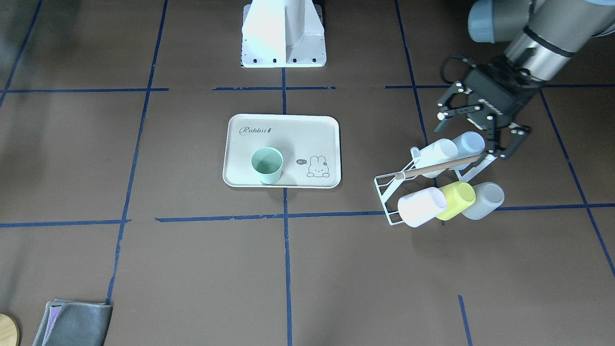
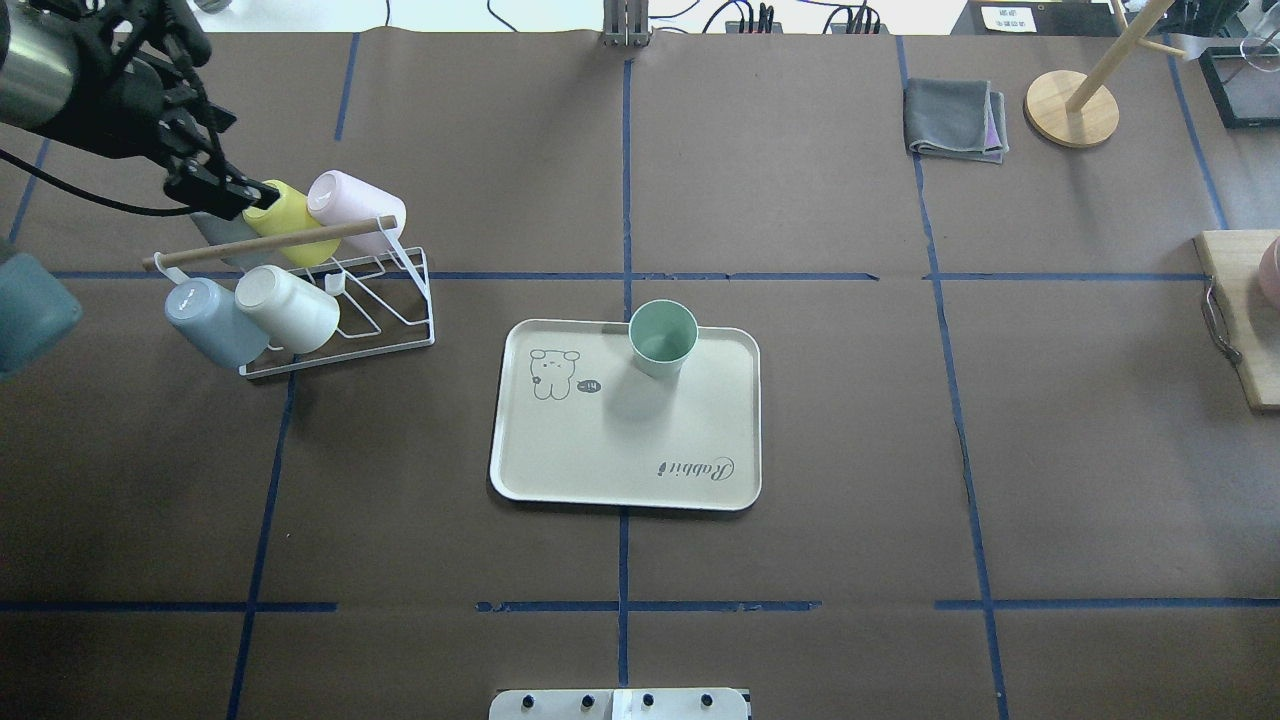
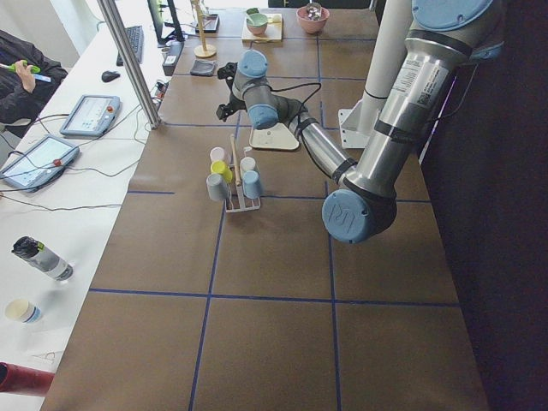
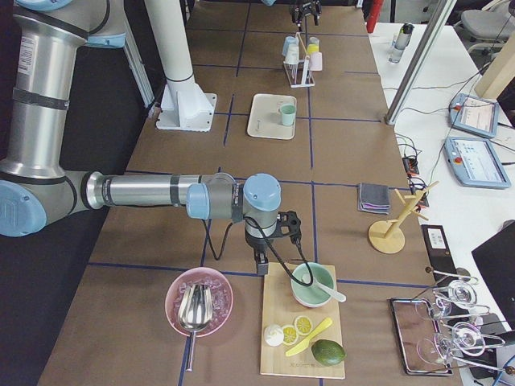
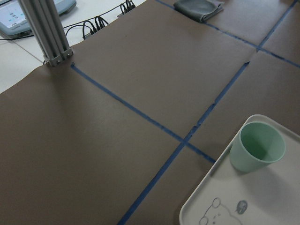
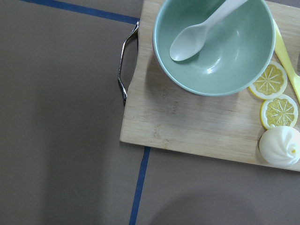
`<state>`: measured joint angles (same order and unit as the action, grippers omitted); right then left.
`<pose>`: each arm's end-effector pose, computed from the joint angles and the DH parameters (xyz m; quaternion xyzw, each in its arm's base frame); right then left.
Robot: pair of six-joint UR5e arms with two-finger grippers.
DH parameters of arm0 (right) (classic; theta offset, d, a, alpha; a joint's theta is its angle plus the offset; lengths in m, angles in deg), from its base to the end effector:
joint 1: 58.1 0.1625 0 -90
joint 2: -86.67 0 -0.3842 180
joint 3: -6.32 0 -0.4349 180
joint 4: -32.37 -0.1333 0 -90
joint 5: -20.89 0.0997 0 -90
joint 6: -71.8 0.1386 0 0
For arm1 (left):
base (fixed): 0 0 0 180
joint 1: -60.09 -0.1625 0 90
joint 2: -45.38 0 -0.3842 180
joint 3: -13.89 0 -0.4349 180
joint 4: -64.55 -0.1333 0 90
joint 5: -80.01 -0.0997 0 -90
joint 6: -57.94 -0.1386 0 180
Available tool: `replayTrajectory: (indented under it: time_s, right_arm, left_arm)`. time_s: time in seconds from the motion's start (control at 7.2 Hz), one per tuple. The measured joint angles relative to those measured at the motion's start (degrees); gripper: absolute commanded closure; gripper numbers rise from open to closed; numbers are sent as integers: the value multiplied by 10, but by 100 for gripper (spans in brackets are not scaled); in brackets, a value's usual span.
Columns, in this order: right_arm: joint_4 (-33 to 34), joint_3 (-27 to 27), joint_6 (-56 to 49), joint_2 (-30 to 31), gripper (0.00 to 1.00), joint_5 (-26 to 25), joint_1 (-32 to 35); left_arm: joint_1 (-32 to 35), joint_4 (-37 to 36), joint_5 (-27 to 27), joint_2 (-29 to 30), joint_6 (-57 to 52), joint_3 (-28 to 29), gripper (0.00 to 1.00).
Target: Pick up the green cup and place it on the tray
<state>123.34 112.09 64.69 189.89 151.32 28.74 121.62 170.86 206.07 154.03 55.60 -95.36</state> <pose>0.0186 -0.4509 0.6199 0.0248 -0.3449 -0.0887 0.9341 0.2478 -0.5655 0.2440 0.3598 0.3663 0.3608 0.7786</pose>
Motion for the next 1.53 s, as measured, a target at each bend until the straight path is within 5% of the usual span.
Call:
replayTrajectory:
  time_s: [0.28,0.69,1.53]
  right_arm:
    - [0,0,0,0,0,0,0]
    - [-1,1,0,0,0,0,0]
    - [-1,4,0,0,0,1,0]
  left_arm:
    - [70,-147,5,-15,-139,1,0]
    - [185,-344,5,-38,-185,47,0]
    - [298,-274,-8,-153,-186,147,0]
